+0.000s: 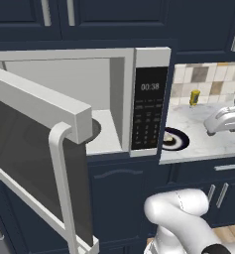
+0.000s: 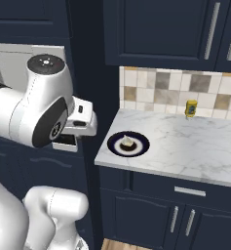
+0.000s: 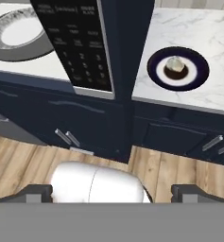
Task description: Pick the garlic from the counter and place it in the microwave. Then turn on the microwave.
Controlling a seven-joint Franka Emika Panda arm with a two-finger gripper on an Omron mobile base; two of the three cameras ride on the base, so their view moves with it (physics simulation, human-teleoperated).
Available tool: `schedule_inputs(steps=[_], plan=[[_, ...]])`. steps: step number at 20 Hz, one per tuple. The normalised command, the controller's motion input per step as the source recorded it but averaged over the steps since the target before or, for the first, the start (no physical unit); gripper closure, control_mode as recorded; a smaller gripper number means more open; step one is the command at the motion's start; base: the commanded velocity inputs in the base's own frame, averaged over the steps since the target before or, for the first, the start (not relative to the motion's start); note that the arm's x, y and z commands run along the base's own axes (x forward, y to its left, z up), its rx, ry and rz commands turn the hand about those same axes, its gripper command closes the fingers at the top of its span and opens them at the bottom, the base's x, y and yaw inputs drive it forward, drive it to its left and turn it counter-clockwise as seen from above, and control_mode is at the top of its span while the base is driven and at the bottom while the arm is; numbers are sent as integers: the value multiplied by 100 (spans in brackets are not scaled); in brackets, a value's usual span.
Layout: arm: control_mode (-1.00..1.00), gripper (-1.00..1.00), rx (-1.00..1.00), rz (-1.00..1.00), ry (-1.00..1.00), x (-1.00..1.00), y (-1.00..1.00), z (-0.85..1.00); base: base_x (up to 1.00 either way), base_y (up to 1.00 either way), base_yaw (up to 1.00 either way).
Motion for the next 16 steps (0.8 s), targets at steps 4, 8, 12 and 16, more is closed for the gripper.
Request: schedule_inputs(steps=[4,8,12,16], plan=[[-100,-100,0,4,0,26,-12,-37,0,0,0],[-100,-100,0,17,0,36,-15,-16,0,0,0],[-100,-100,-1,22,0,43,-16,-13,0,0,0],[-100,-100,-5,21,0,41,-12,-19,0,0,0]])
